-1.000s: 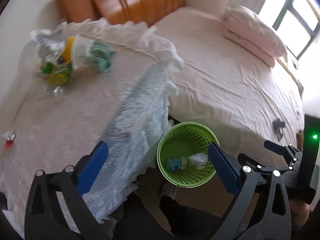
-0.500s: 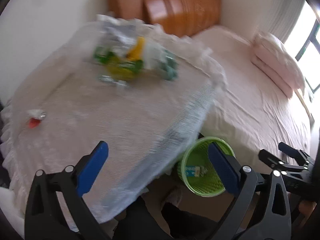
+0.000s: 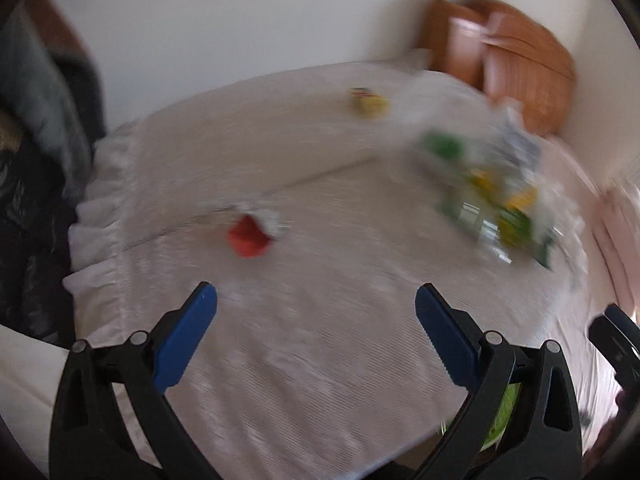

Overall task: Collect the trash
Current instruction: 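Grasp the crumpled foil with red wrapper using the left gripper, then grasp the clear plastic cup with the right gripper while the left gripper holds the foil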

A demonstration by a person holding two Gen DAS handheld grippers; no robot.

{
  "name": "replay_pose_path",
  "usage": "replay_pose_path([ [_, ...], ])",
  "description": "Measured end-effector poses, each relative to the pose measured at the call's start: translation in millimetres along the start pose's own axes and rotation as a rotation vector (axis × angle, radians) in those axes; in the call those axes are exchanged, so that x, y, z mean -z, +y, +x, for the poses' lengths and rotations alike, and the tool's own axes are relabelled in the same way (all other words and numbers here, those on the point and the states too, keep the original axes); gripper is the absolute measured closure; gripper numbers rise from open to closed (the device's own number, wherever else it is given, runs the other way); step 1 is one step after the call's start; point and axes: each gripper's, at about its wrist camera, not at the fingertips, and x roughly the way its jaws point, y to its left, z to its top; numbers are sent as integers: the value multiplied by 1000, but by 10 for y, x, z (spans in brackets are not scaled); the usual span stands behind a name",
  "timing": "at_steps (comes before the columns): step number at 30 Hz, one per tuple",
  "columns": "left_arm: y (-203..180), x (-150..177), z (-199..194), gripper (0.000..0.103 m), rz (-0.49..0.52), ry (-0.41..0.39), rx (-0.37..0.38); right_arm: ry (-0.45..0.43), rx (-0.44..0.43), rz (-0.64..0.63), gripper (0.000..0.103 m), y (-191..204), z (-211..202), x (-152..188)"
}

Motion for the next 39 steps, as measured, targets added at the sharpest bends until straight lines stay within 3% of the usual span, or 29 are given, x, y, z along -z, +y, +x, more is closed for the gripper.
replay_pose_path([
  [5, 360, -227, 394, 8, -84, 47, 4, 35, -34, -54, 2, 489, 353, -199],
  [10, 392, -346, 712, 8, -45, 64, -26, 81, -32, -83, 2, 756, 610, -278],
  [15, 348, -406, 1021, 28, -16, 97, -52, 111, -5, -106, 2, 858, 755, -290],
  [16, 340, -412, 1064, 31, -11, 102, -61, 115, 2, -108, 2, 863, 770, -295],
  [18, 342, -402, 1120, 46, 0, 113, -73, 116, 10, -109, 2, 860, 781, -302],
  [28, 295, -431, 1107, 69, 27, 87, -67, 77, 45, -143, 2, 779, 720, -320],
  [29, 299, -430, 1096, 76, 28, 89, -58, 58, 62, -153, 2, 734, 694, -321],
  [35, 312, -397, 960, 76, 34, 84, 0, 35, 105, -199, 2, 260, 636, -334],
  [39, 312, -374, 914, 76, 48, 81, 34, 49, 105, -342, 2, 270, 695, -365],
])
